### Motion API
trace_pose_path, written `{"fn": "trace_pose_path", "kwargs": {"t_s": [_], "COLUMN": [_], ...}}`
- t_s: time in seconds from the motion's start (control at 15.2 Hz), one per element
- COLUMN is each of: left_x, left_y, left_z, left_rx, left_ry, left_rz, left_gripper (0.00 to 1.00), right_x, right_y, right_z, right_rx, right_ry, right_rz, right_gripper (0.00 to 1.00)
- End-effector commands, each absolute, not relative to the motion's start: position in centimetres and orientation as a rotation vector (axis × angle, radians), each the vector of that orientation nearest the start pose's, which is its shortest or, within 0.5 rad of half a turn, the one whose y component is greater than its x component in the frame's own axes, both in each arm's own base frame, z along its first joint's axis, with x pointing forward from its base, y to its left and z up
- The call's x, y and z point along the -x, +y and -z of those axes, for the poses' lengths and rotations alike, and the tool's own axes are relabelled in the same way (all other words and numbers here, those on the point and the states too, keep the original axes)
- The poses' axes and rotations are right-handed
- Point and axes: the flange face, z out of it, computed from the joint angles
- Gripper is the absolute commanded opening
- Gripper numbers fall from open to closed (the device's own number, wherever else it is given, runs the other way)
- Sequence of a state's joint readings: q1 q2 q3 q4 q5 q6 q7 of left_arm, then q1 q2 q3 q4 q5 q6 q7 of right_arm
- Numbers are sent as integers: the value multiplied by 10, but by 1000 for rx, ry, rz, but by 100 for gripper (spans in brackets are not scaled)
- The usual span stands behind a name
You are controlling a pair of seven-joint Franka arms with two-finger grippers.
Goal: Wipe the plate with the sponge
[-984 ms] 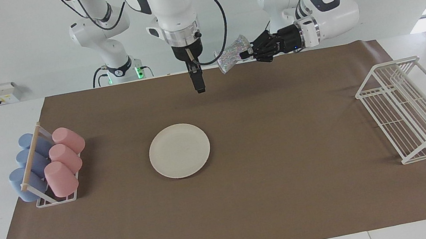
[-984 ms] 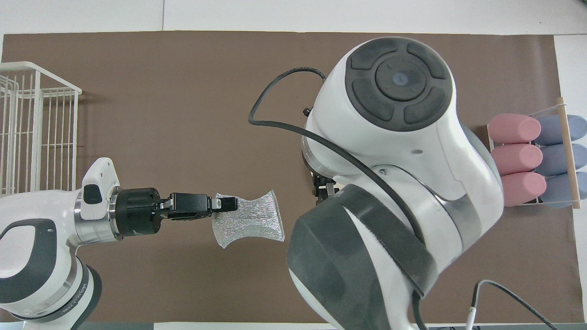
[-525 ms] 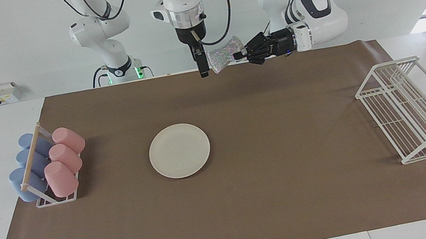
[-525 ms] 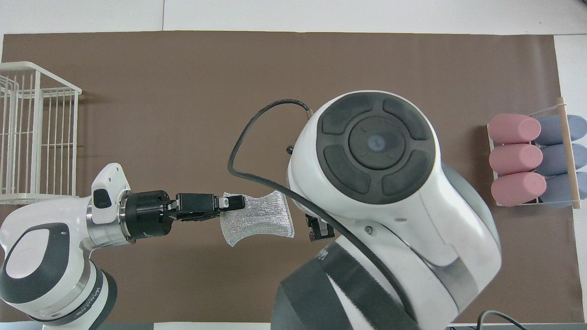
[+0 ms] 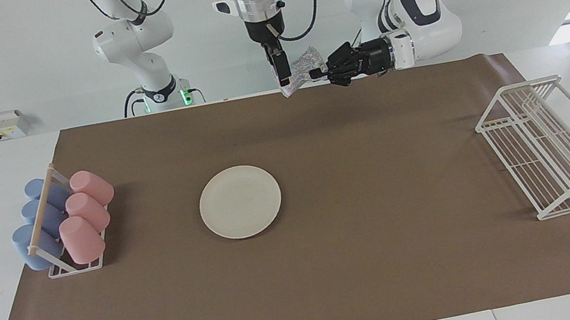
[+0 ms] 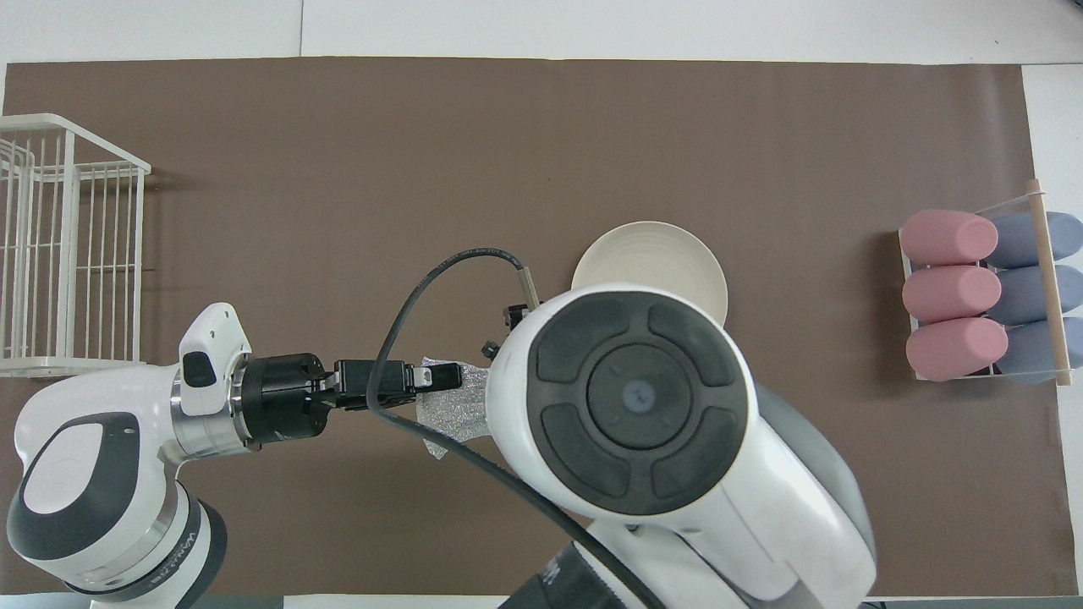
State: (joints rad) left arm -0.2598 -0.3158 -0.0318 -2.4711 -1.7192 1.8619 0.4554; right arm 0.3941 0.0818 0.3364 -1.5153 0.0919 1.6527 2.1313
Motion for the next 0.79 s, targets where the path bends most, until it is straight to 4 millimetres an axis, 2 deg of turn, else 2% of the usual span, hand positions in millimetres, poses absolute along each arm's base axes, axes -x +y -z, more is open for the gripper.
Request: {"fn": "trace_pose_path", "kwargs": {"t_s": [0.0,0.2,0.59,0.66,0.72], "left_x": [-403,-403,-402,-402,-402], "left_y": [-205,-205,-206,-205,-205], "left_z": [-460,-460,-461,-460,-461], "left_rx": [-1593,-1590,-1589,-1589,-1588], "left_ry": [129,123,105,107,105], "left_rz": [72,75,89,89,91], "left_gripper": [0,0,0,0,0], "right_x": [-418,-411,-414,-415,-414], "right_y": [400,408,404,402,403], "right_z": [-607,-596,-592,-591,-591], "right_rx": [2318,2282,2273,2273,2279], "right_ry": [1969,1919,1933,1939,1935], "right_rz": [-159,-131,-129,-129,-130], "right_gripper": [100,100,100,91,66]}}
